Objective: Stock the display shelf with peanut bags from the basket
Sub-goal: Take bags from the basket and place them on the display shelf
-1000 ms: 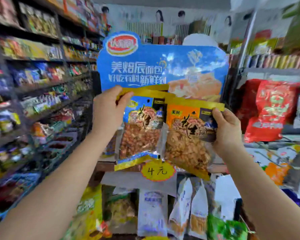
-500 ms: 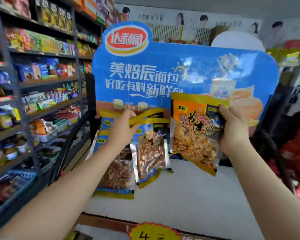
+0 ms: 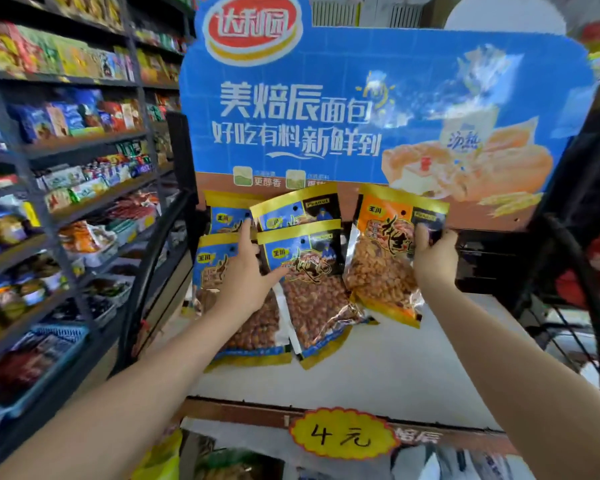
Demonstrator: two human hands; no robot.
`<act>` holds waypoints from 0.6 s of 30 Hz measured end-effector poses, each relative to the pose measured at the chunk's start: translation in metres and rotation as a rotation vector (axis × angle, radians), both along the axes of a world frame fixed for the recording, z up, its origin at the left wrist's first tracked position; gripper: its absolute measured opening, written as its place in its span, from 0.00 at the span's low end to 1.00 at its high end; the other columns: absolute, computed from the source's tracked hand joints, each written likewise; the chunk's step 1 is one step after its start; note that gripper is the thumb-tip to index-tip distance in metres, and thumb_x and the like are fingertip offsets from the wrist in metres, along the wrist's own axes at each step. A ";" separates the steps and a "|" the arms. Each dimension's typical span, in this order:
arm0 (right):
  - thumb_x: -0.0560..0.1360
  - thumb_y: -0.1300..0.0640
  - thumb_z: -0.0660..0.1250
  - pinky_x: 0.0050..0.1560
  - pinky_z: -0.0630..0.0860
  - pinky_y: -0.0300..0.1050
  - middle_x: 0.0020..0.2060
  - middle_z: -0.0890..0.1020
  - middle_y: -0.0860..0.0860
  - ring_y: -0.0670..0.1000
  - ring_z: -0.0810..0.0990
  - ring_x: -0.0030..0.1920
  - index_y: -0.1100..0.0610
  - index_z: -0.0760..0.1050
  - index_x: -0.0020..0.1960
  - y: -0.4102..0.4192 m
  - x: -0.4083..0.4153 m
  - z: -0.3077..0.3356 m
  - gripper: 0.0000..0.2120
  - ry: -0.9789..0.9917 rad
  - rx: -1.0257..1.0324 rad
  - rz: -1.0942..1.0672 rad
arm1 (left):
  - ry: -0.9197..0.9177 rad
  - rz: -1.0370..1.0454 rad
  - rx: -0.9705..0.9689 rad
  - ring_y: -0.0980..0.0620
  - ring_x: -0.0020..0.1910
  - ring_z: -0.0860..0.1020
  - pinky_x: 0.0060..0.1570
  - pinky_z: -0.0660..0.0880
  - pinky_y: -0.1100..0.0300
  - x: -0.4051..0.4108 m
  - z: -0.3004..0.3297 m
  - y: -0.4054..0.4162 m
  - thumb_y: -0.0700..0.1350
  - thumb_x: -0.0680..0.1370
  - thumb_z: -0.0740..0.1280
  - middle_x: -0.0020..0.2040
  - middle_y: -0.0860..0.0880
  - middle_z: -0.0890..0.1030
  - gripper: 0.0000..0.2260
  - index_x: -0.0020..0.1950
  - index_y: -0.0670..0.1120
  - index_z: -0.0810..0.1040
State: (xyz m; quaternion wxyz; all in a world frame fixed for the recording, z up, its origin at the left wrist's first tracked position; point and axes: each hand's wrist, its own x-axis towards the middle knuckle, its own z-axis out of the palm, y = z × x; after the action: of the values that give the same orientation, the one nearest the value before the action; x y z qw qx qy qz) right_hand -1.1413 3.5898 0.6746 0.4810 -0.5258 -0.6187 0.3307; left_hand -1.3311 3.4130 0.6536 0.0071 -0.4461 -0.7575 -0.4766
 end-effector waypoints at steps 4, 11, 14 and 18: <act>0.75 0.49 0.66 0.53 0.71 0.50 0.54 0.75 0.54 0.58 0.76 0.56 0.59 0.62 0.68 -0.015 0.005 -0.017 0.27 0.105 -0.125 0.150 | -0.245 0.086 0.022 0.41 0.46 0.77 0.39 0.68 0.53 -0.005 0.004 0.014 0.47 0.76 0.67 0.48 0.41 0.78 0.17 0.59 0.39 0.70; 0.73 0.51 0.66 0.42 0.71 0.49 0.35 0.76 0.51 0.54 0.75 0.38 0.53 0.74 0.42 -0.017 0.027 -0.003 0.06 0.412 -0.104 0.155 | -0.315 -0.135 0.198 0.49 0.30 0.60 0.35 0.57 0.54 0.018 0.041 -0.009 0.47 0.79 0.63 0.33 0.46 0.61 0.14 0.37 0.42 0.65; 0.74 0.52 0.66 0.36 0.70 0.43 0.32 0.75 0.50 0.51 0.74 0.32 0.52 0.74 0.39 -0.022 0.022 0.000 0.07 0.517 -0.156 0.190 | -0.155 -0.052 0.217 0.48 0.30 0.63 0.34 0.58 0.55 0.005 0.048 -0.035 0.46 0.78 0.63 0.31 0.45 0.63 0.15 0.35 0.42 0.65; 0.75 0.51 0.65 0.41 0.69 0.45 0.36 0.75 0.52 0.51 0.73 0.35 0.58 0.71 0.48 -0.028 -0.016 -0.004 0.10 0.413 -0.054 0.109 | 0.015 0.095 0.167 0.47 0.31 0.70 0.29 0.64 0.65 -0.021 0.032 -0.059 0.45 0.78 0.63 0.35 0.42 0.74 0.10 0.44 0.37 0.72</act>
State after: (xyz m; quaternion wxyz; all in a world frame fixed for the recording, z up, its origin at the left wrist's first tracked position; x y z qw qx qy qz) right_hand -1.1573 3.5617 0.6708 0.5648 -0.4254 -0.5253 0.4734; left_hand -1.3518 3.3539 0.6853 0.0725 -0.4113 -0.7353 -0.5338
